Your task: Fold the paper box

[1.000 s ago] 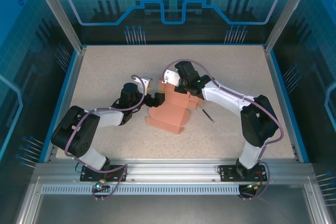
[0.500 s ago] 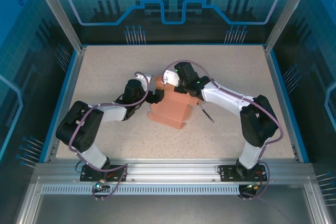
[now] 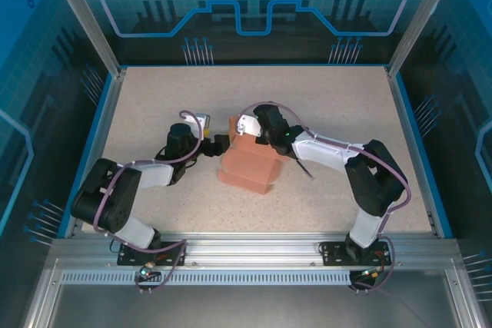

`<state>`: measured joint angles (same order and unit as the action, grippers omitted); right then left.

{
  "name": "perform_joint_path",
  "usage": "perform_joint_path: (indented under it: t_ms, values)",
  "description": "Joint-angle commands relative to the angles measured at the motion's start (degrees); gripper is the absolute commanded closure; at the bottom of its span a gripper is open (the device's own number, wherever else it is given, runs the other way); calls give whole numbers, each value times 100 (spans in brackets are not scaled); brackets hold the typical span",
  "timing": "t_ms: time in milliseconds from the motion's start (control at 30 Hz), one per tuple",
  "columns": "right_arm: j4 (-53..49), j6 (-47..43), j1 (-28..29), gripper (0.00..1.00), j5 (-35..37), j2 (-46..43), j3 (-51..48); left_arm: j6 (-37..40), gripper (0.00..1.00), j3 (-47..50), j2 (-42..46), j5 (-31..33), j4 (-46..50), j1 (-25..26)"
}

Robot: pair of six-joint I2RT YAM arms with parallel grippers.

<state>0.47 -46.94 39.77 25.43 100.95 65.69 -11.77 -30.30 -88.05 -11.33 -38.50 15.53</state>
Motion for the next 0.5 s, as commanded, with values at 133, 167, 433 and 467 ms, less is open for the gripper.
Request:
perform_joint_path:
  t_ms: [133, 167, 433, 467]
  values:
    - [1289, -704, 198, 100, 430, -52, -466, -439, 20, -120, 226, 280, 398, -263]
    - [1366, -736, 199, 100, 443, -57, -501, -456, 21, -189, 191, 358, 547, -286]
    - [1684, -885, 225, 100, 417, -129, -601, -504, 27, -1034, -513, 426, 1827, -436]
    - [1682, -887, 232, 100, 416, -125, -597, -458, 27, -1166, -631, 311, 1959, -437]
